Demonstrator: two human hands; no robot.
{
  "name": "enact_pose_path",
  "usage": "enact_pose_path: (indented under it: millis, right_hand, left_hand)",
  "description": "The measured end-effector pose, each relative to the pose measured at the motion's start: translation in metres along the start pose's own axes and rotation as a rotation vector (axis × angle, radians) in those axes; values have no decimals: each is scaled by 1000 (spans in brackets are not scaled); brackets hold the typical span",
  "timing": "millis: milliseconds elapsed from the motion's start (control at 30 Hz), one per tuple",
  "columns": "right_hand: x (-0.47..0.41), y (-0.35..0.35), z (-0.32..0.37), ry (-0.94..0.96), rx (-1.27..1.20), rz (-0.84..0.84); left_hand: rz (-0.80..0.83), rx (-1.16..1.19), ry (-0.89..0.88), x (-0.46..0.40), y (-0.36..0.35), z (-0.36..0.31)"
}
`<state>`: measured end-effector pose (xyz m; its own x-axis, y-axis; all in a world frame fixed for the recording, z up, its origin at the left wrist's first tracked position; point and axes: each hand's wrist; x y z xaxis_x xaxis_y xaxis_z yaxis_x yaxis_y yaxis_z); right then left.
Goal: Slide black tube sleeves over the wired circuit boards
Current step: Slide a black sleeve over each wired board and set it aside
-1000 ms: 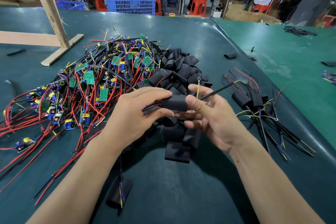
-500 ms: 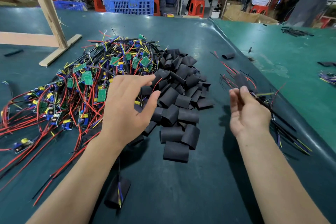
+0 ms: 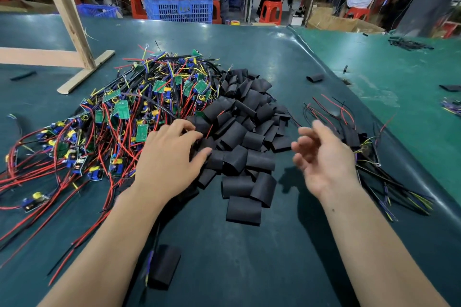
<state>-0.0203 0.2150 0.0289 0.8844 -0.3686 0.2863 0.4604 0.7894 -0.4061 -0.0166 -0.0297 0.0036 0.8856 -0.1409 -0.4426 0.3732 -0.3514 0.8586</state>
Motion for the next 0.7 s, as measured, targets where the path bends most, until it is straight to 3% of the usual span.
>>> enact_pose_path:
  millis: [133,233,333,467,700]
  right_hand:
    - [9,-9,-12,204,313,186]
    - [12,-10,-18,382,536,213]
    - [11,-9,-23,472,659,221]
    - [11,-7,-25,494,772,257]
    - [13,-7,-26,541,829,292]
  left_hand:
    - [-133,120,117,-2,3,0]
    - [-264,37,308,-5,7,9]
    - [-142,-37,442,-5,8,20]
    - [-97,-2,424,-4,9,26]
    - [-450,129,404,-5,17,14]
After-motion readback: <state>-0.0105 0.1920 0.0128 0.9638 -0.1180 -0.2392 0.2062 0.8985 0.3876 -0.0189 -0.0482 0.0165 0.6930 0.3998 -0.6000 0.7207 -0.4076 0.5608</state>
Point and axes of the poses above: each hand's wrist, its own x-axis away from the middle knuckle, its own y-axis out of the back of the hand, z = x × y
